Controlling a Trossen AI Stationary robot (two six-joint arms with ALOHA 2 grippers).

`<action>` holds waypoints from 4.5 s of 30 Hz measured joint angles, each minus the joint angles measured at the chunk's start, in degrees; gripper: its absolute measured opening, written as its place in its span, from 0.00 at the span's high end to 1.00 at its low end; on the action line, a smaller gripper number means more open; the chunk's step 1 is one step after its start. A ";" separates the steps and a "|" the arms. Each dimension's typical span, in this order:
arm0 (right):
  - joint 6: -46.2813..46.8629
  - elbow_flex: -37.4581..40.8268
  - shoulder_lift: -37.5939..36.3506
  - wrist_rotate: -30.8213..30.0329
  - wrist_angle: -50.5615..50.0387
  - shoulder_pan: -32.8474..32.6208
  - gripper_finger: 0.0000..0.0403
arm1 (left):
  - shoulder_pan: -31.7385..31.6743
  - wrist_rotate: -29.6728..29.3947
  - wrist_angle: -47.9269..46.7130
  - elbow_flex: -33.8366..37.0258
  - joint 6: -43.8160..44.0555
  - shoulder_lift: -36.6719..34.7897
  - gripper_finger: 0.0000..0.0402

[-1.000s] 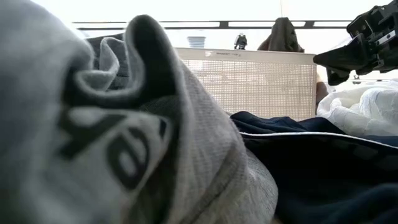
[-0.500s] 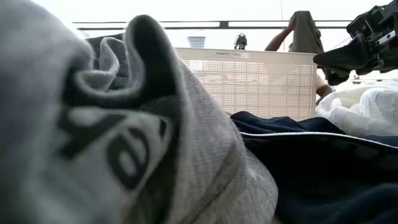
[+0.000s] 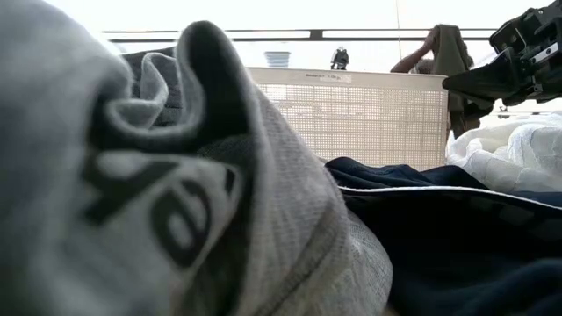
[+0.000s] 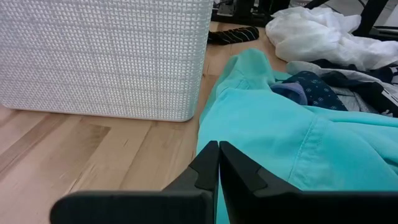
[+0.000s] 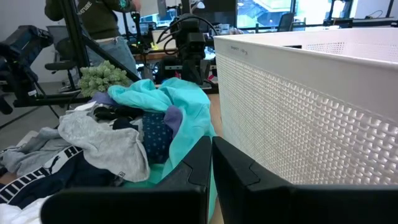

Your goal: Sort clothes

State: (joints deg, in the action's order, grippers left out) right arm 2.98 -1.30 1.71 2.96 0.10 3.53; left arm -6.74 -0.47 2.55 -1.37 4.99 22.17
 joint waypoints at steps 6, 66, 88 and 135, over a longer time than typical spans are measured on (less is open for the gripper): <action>0.00 0.01 -0.01 0.00 -0.01 -0.01 1.00 | 0.02 0.00 0.00 0.00 -0.02 -0.02 1.00; 0.00 0.01 0.00 0.01 0.00 0.00 1.00 | -0.07 -6.32 25.03 -0.06 -2.99 -0.02 1.00; 0.00 0.00 -0.02 0.00 0.04 -0.02 1.00 | 2.06 5.94 -8.00 -34.68 -13.40 17.37 0.97; 0.00 0.02 -0.02 0.02 0.13 -0.01 1.00 | 15.76 -6.90 -24.11 -52.68 1.11 67.11 0.54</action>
State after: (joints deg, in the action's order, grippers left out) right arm 2.98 -1.28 1.69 2.98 0.23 3.52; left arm 9.02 -7.37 -21.56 -54.04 6.11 89.29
